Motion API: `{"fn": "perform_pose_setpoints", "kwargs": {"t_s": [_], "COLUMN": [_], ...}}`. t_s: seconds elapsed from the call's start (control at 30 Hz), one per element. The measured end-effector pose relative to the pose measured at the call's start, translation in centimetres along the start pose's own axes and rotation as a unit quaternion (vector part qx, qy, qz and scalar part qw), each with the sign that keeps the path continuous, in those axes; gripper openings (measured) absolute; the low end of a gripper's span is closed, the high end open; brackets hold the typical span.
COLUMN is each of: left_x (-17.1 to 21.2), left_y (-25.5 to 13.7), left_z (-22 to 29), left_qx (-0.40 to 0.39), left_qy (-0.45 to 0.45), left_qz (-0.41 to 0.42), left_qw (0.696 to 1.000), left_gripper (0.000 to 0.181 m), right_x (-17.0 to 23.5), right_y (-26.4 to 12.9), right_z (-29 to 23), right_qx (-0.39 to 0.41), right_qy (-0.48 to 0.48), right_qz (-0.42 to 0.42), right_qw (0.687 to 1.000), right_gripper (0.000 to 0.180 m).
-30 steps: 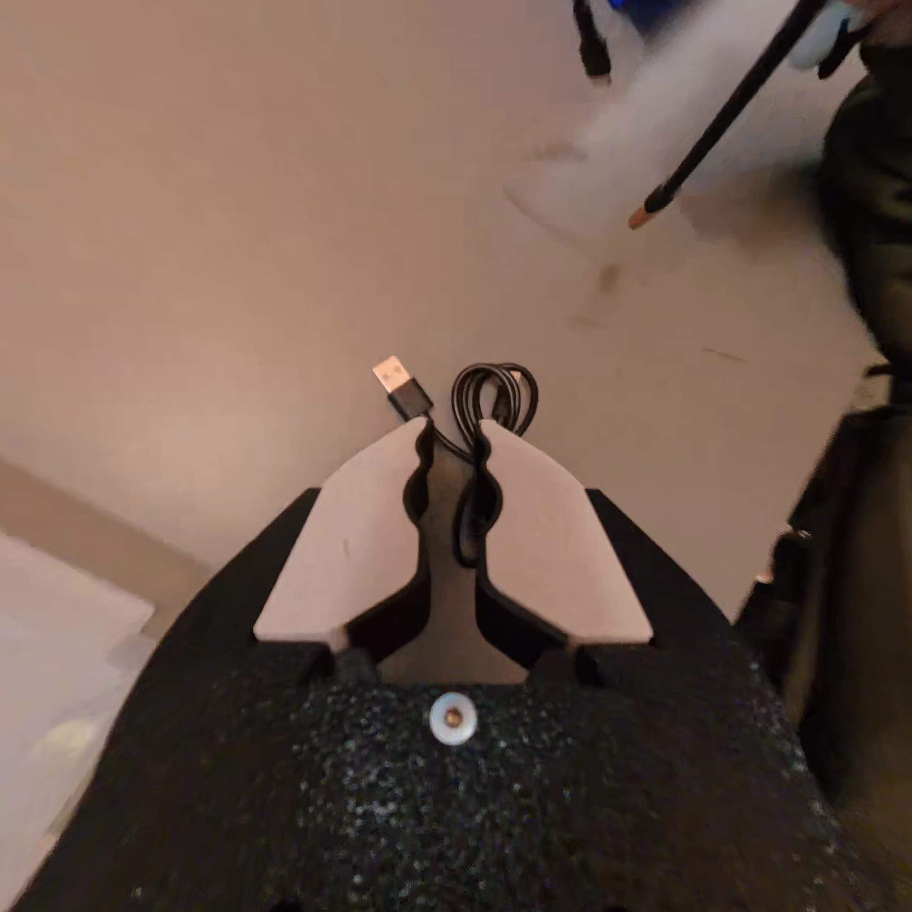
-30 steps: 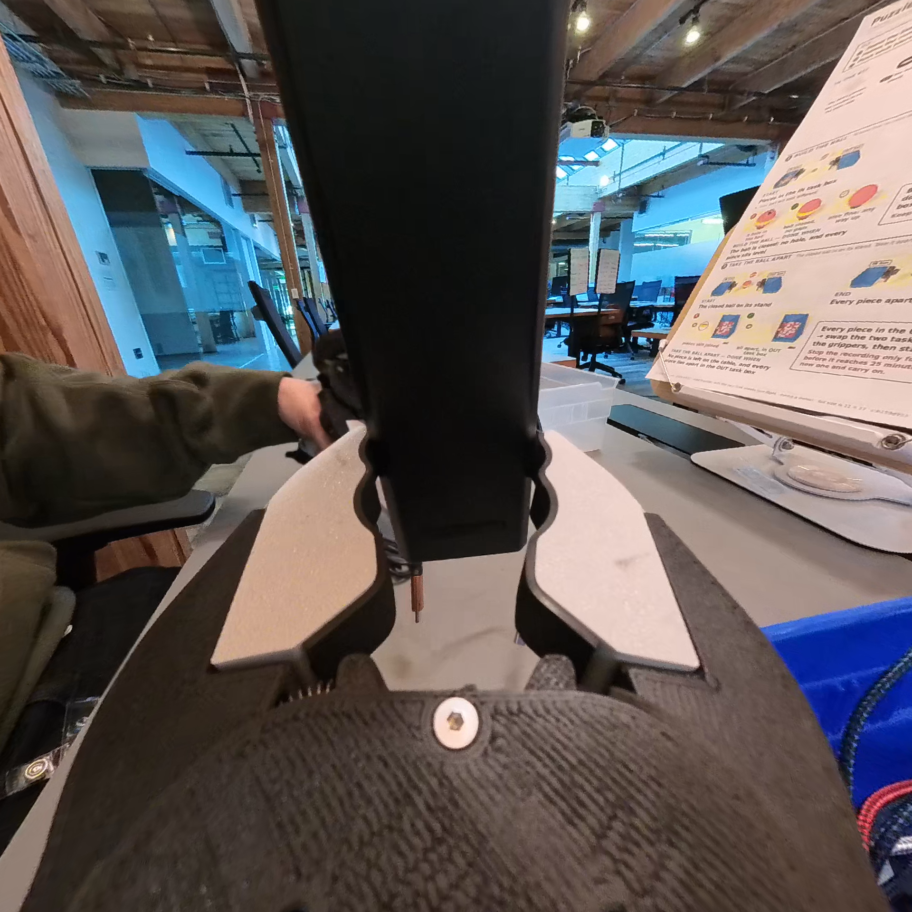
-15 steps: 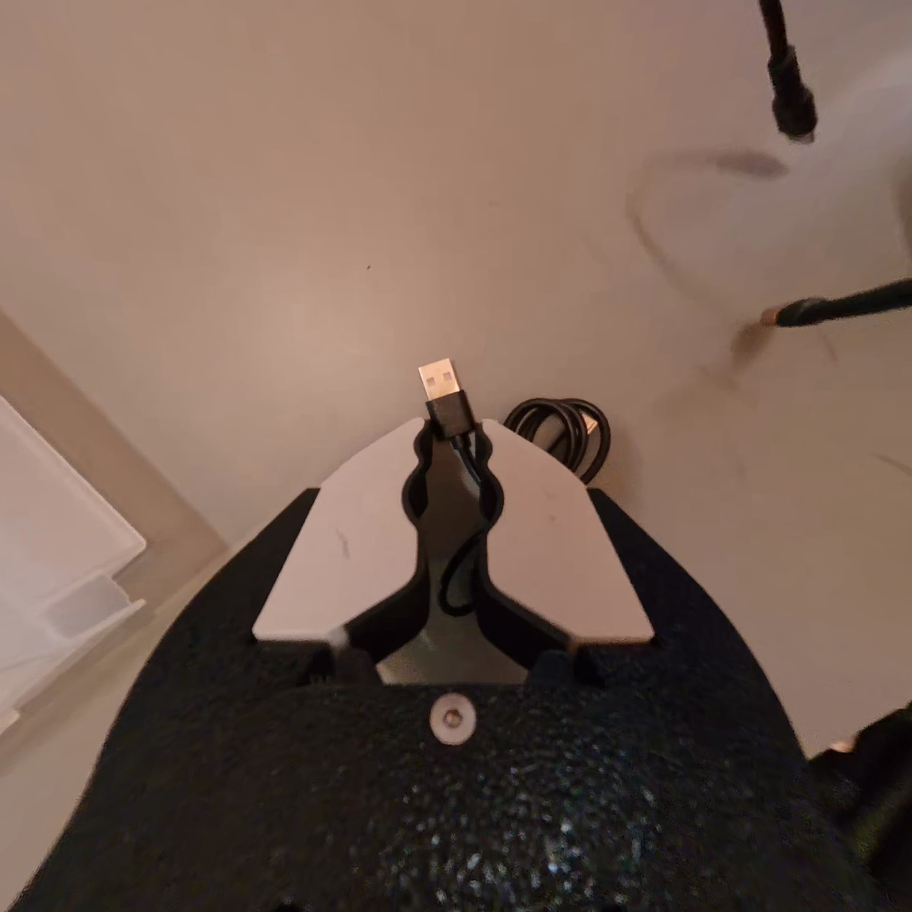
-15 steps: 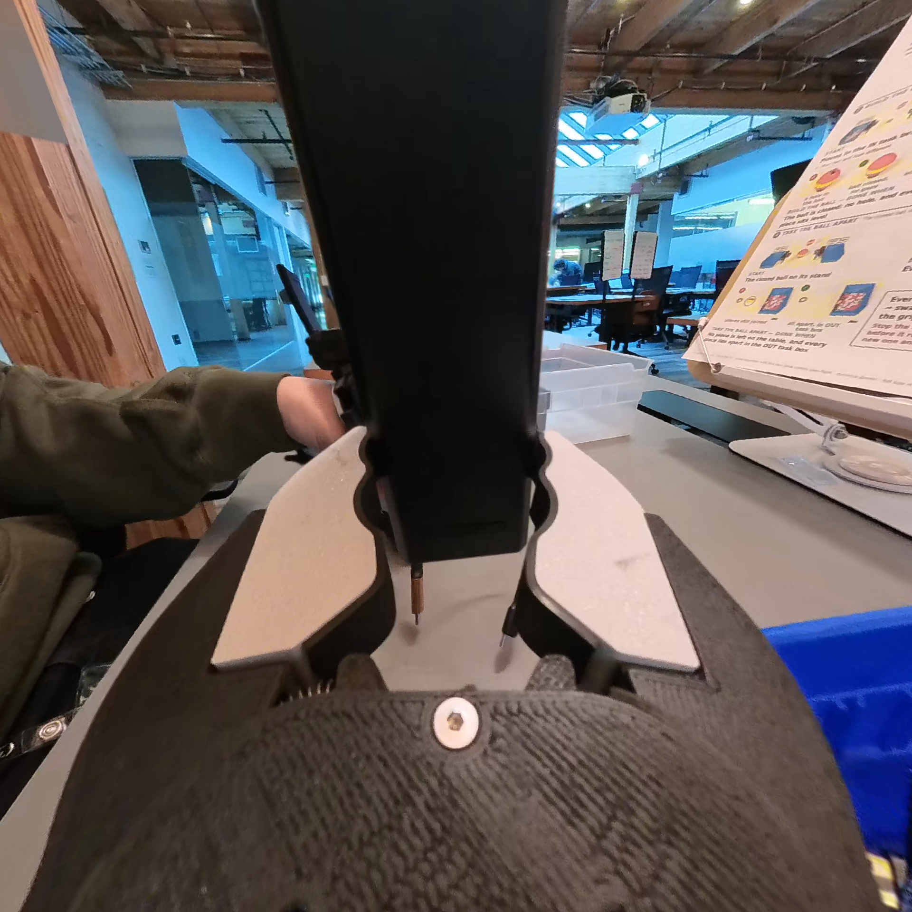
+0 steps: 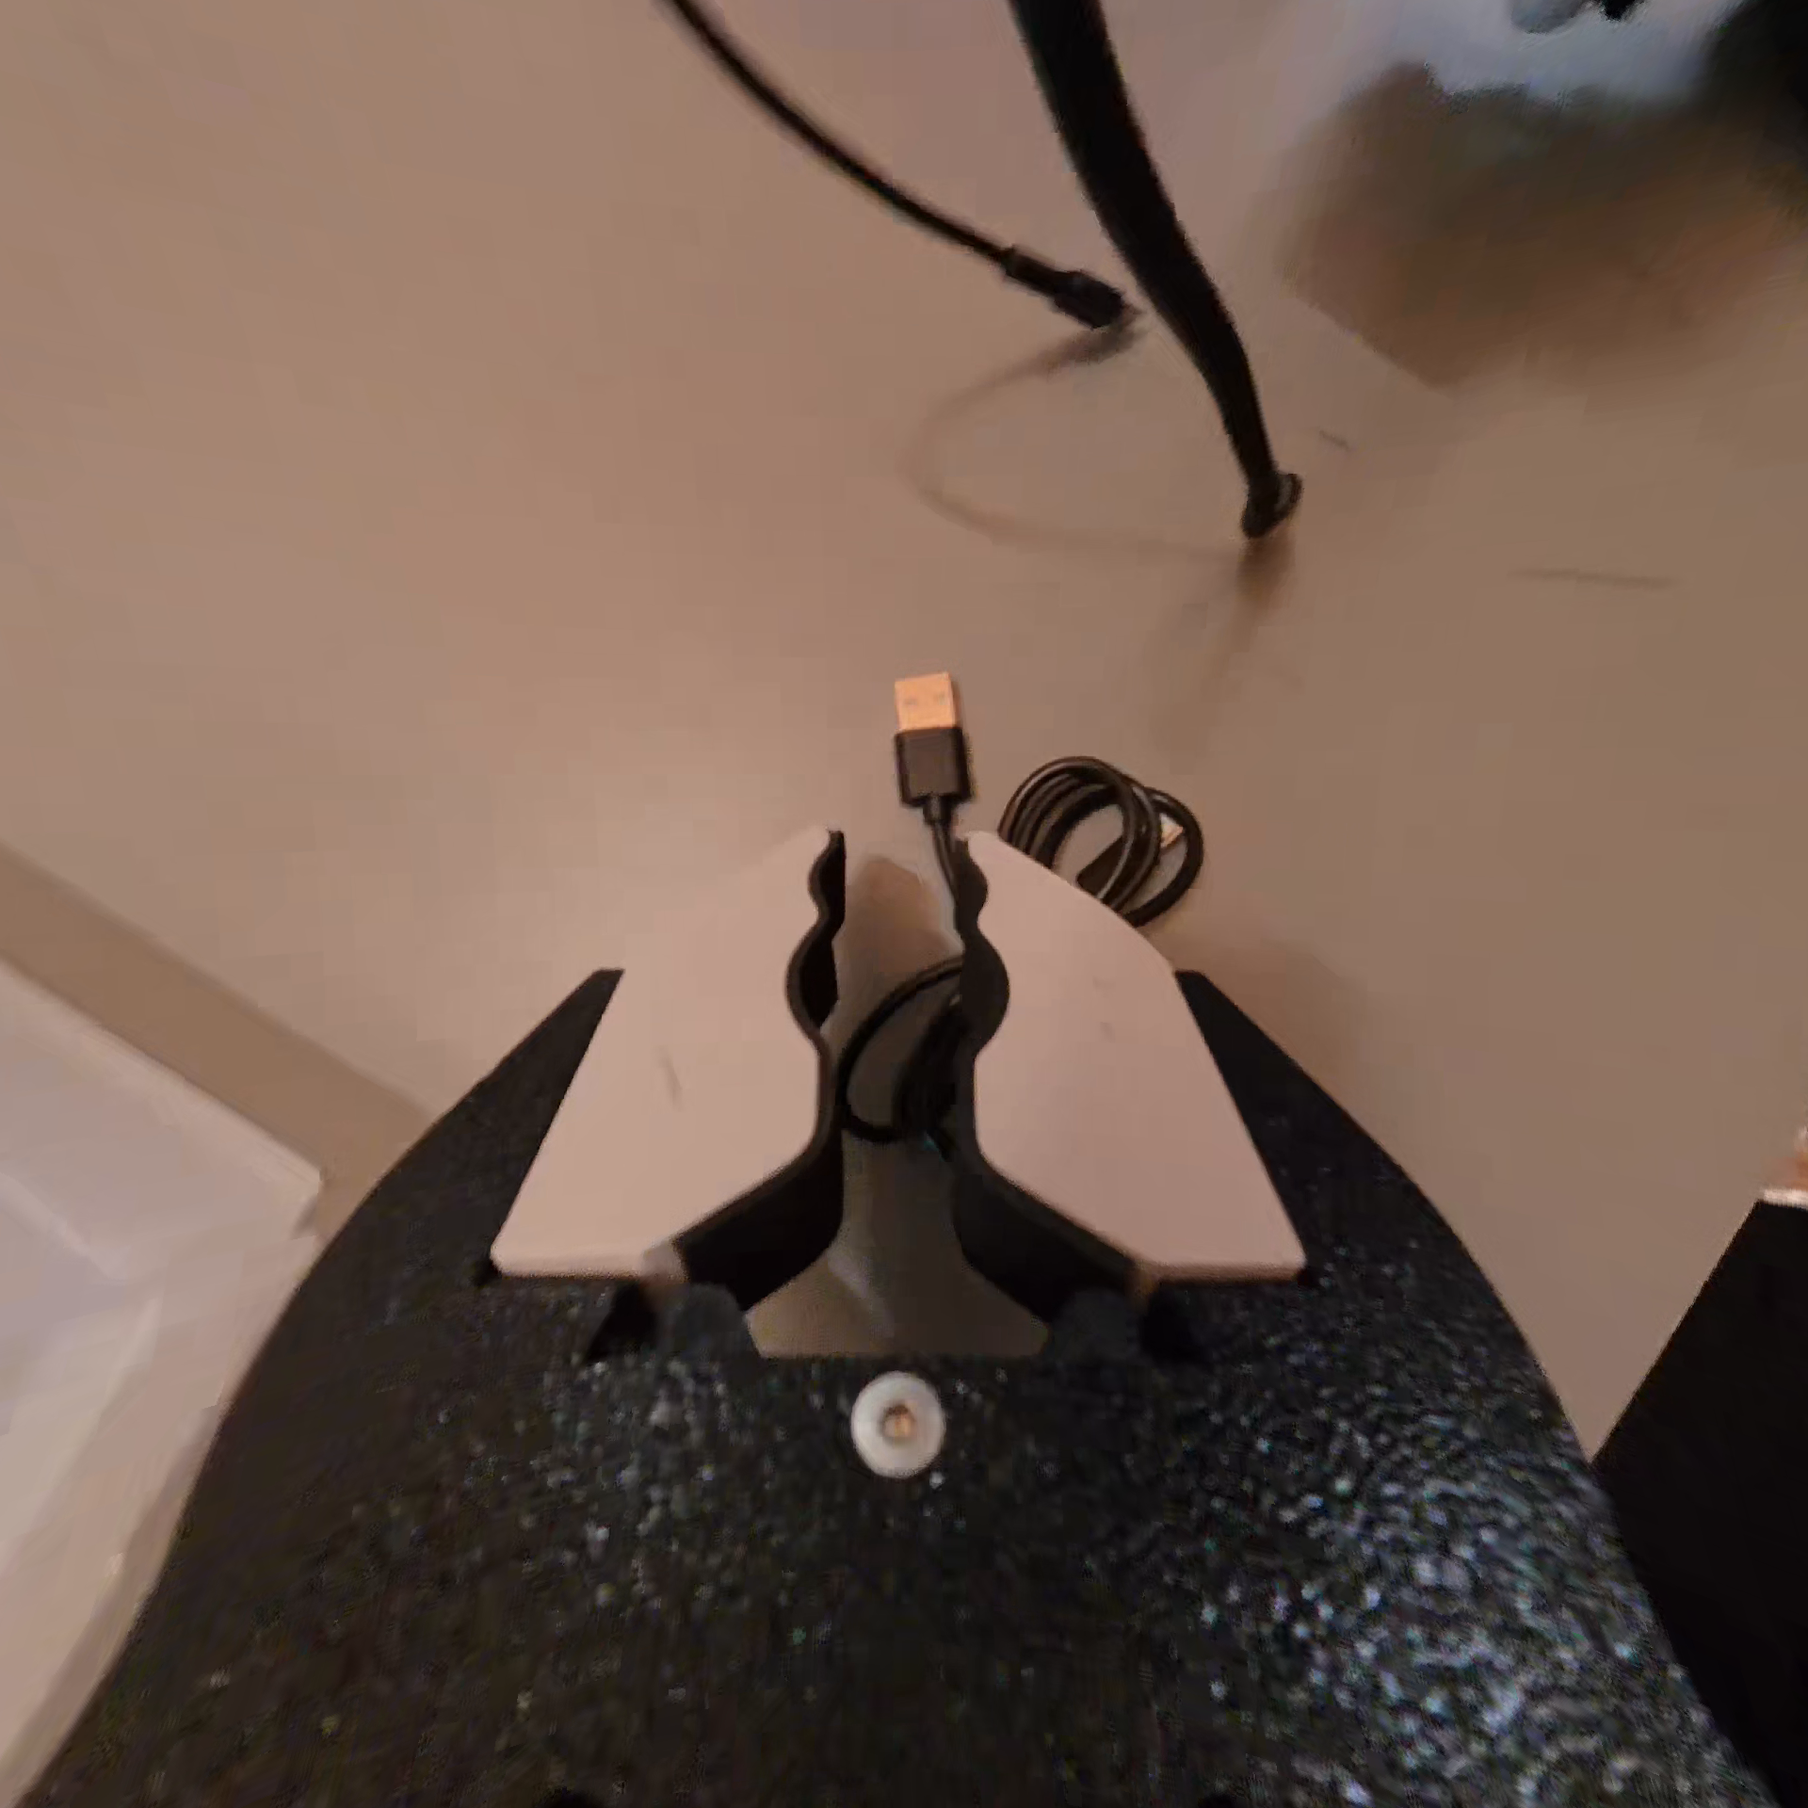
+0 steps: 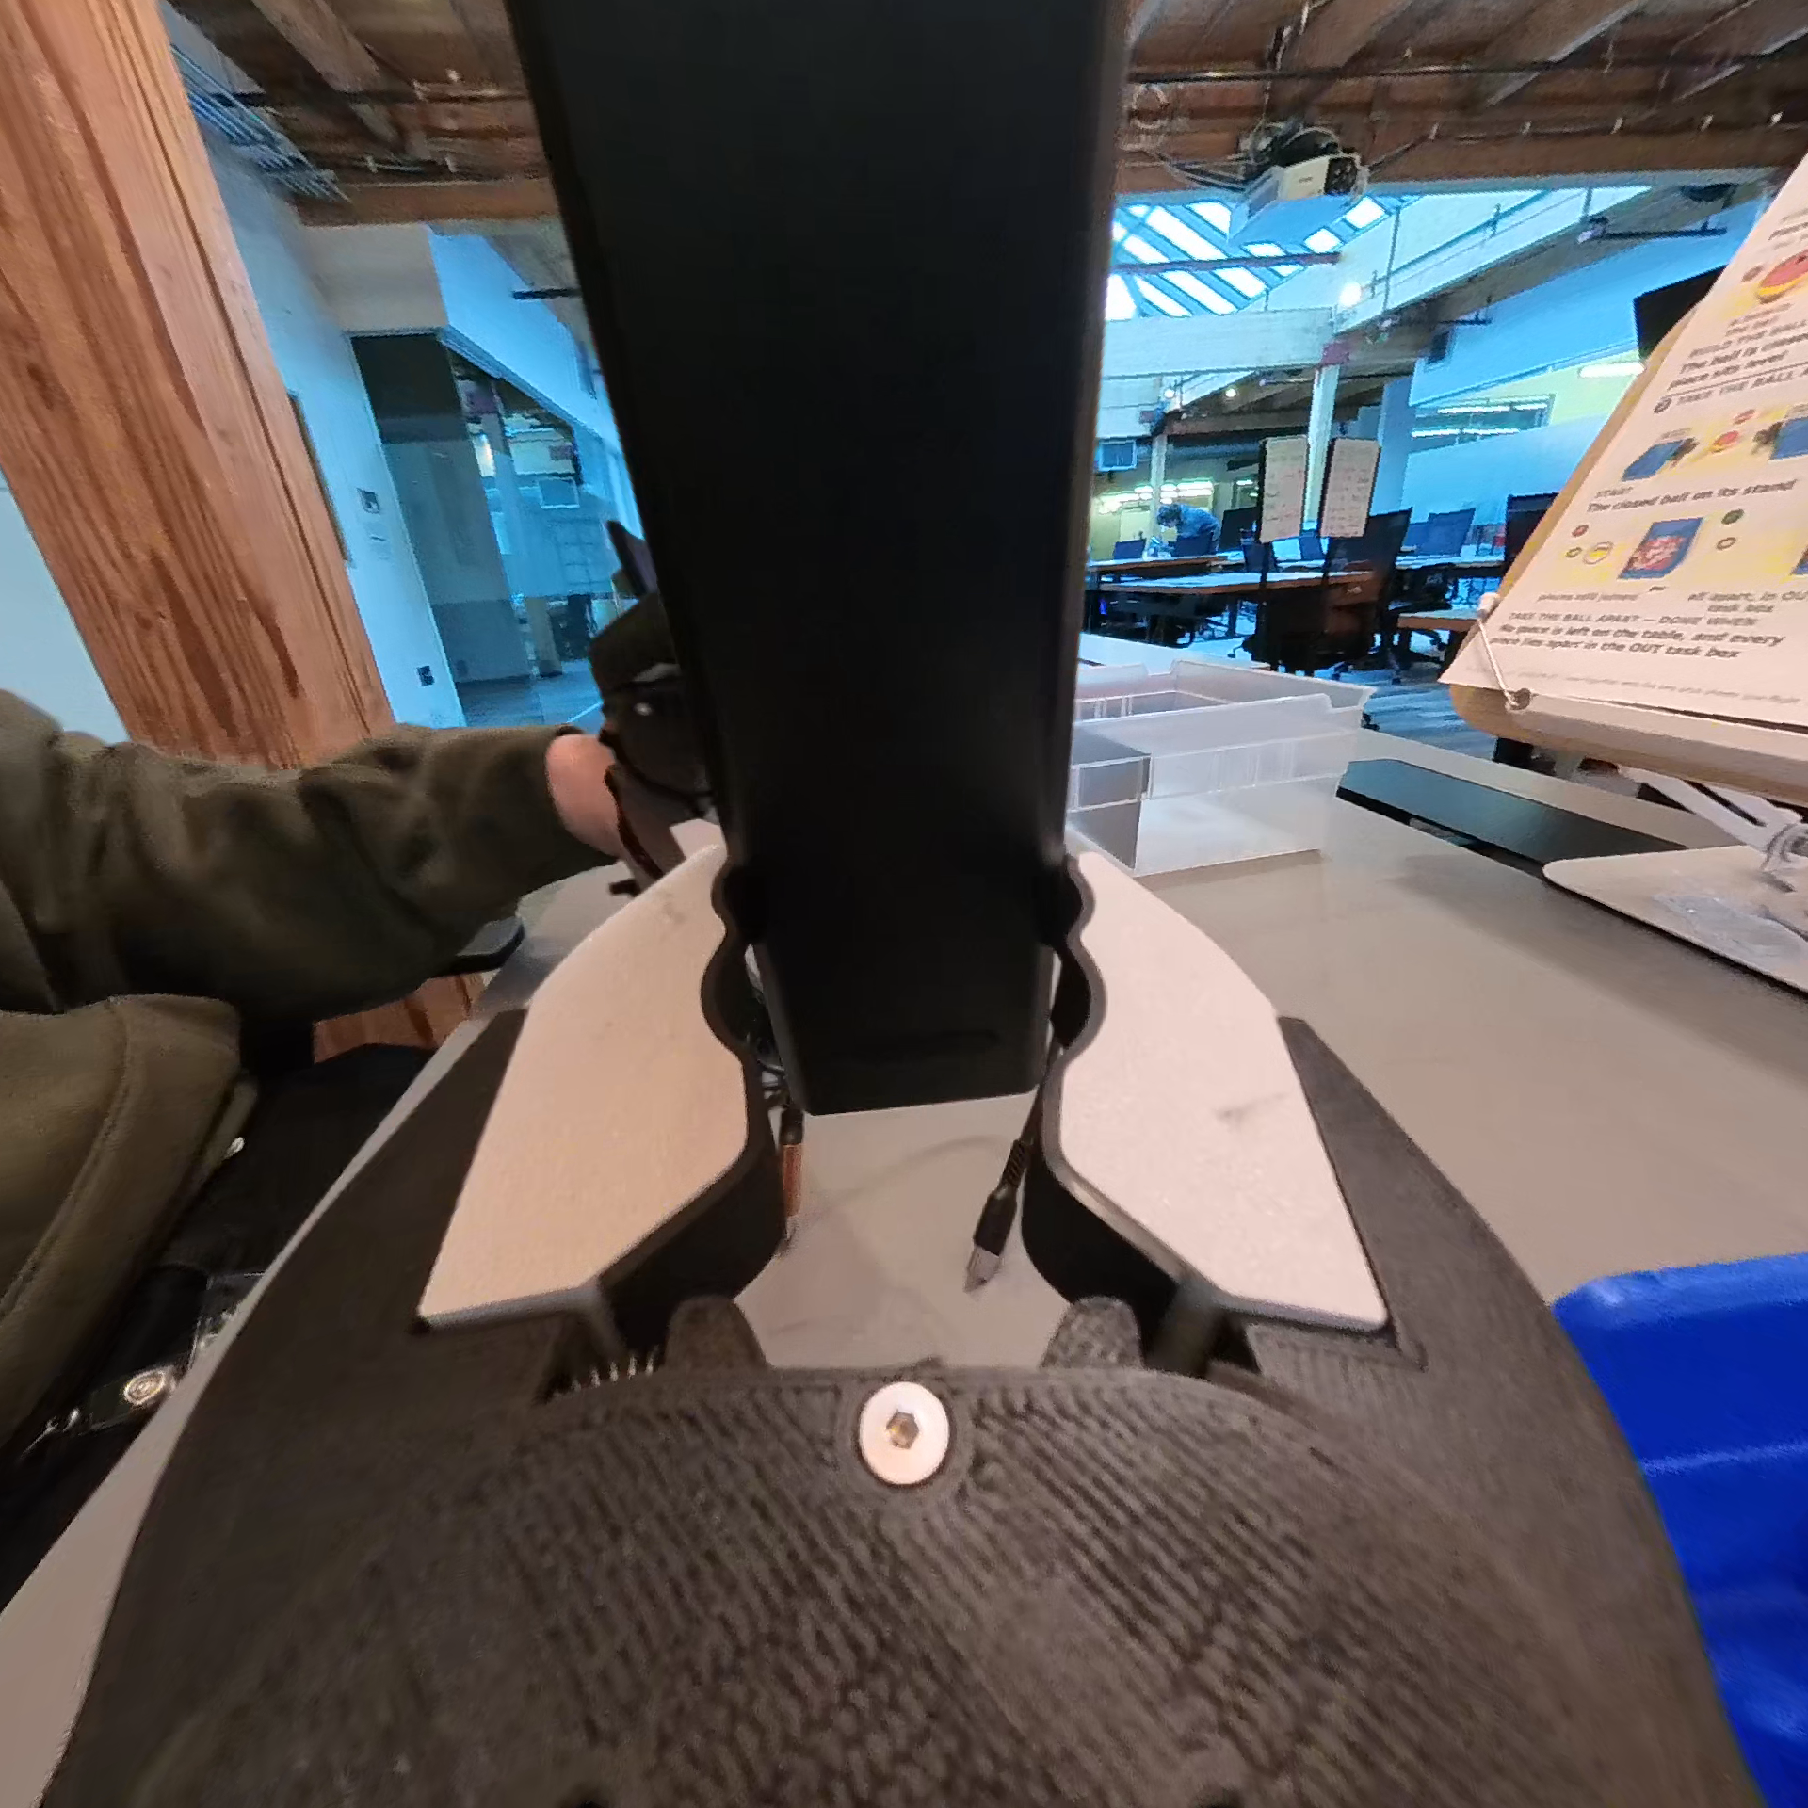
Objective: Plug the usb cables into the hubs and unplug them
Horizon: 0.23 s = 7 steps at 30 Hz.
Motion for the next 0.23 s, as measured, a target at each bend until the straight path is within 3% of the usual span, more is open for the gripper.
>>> {"fn": "perform_pose_setpoints", "kwargs": {"t_s": [0.03,0.23], "left_x": [0.31,0.94], "left_y": [-0.08,0.50], "left_z": [0.14,0.74], "left_qx": [-0.012,-0.027], "left_qy": [-0.016,-0.034], "left_qz": [0.000,0.013], "left_qw": [1.000,0.999], "left_gripper": [0.020,0.016], "right_x": [0.07,0.39], "right_y": [0.01,0.20], "right_z": [0.03,-0.03], "right_qx": [0.000,-0.001], "right_qy": [0.001,0.001], "right_qz": [-0.002,-0.017], "right_qw": [1.000,1.000], "right_gripper": [0.060,0.060]}}
Point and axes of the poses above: each gripper's, where its closed fingertips meet, y out along the fingers, x out of its underside, z = x × y across the jaws, the point moved 9 cm from there along -y, back along the fingers, and after that the axes turned 11 degrees about -y, right-handed, at the moved point
